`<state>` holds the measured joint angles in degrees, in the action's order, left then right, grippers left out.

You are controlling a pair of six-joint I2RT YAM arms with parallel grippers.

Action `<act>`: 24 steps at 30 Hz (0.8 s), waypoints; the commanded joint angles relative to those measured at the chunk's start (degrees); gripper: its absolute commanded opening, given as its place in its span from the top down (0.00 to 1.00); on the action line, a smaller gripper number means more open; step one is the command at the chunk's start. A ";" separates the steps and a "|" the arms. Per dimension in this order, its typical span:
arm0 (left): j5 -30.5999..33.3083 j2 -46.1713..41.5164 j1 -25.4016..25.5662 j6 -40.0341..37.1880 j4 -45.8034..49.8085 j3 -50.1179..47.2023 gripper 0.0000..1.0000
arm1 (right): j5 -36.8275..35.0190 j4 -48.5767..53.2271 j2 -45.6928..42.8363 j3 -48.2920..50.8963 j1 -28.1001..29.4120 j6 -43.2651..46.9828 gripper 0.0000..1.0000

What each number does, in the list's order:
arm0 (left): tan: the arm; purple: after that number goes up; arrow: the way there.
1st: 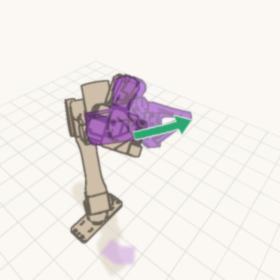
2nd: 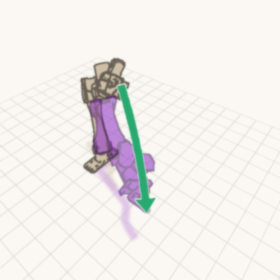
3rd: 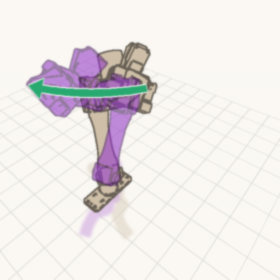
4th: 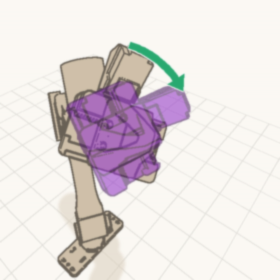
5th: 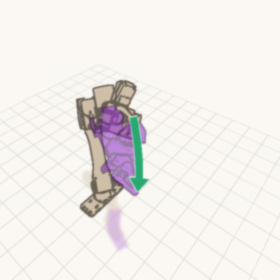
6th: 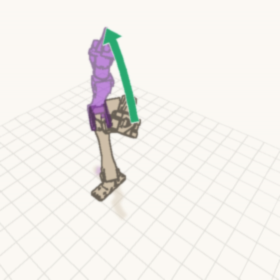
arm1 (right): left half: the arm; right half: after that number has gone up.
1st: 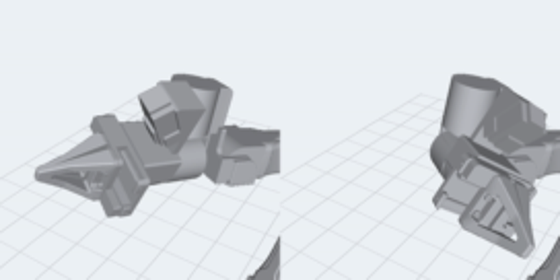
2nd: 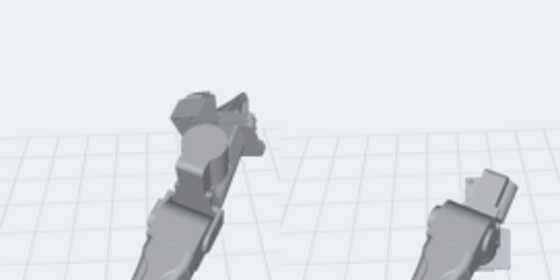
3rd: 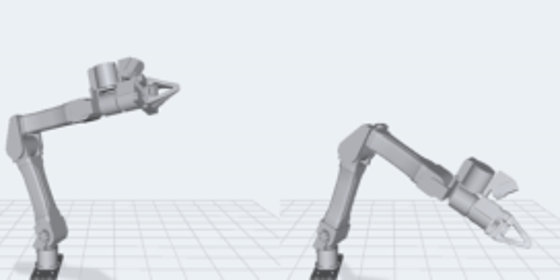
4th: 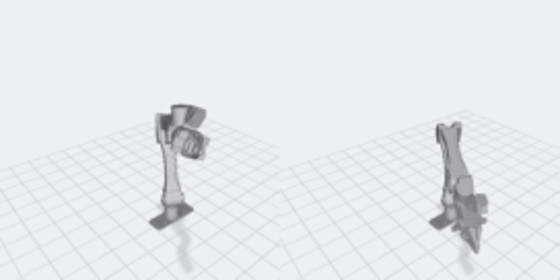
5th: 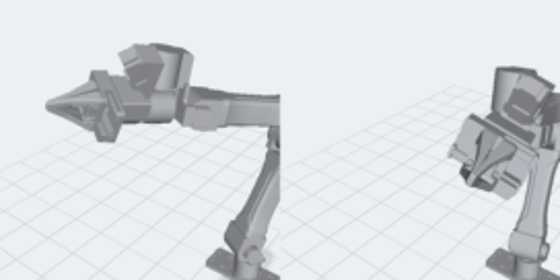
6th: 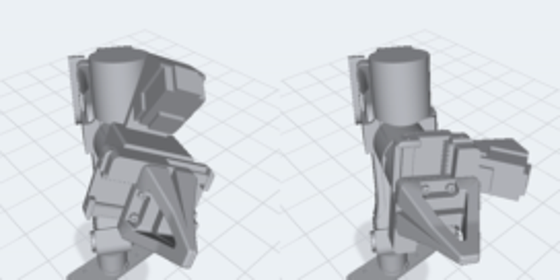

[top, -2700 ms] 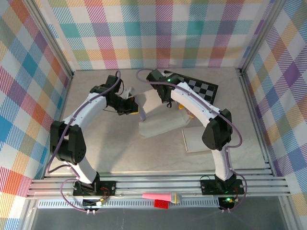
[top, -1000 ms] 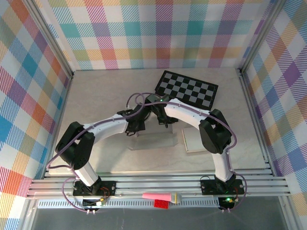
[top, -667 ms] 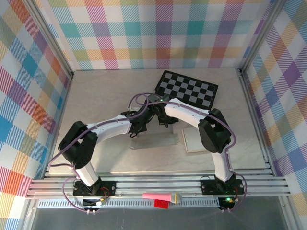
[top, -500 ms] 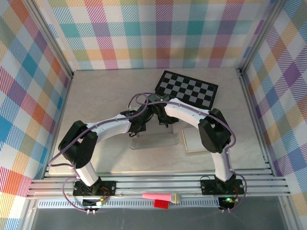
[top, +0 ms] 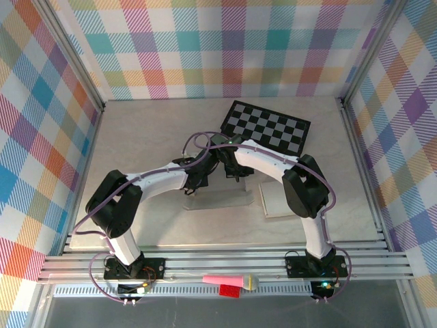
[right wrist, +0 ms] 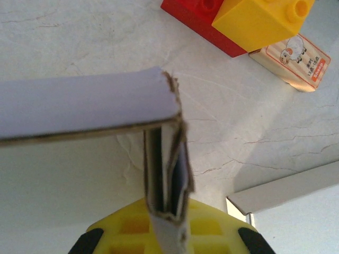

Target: Fold the paper box

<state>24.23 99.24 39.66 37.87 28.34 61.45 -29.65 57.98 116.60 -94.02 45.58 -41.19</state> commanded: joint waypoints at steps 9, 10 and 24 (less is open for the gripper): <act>4.39 1.47 2.35 0.57 1.55 0.68 0.79 | -0.89 2.43 0.12 -0.06 0.80 -0.32 1.00; 3.76 0.77 2.29 -0.43 1.02 0.94 0.74 | -0.77 2.26 0.12 0.09 0.82 -0.22 1.00; -2.04 -11.70 0.33 -2.40 1.67 -1.71 0.38 | -3.72 4.10 3.55 -1.70 0.56 0.24 1.00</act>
<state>22.87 91.00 40.66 36.16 29.47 61.23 -30.72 58.50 117.67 -94.21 45.67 -41.17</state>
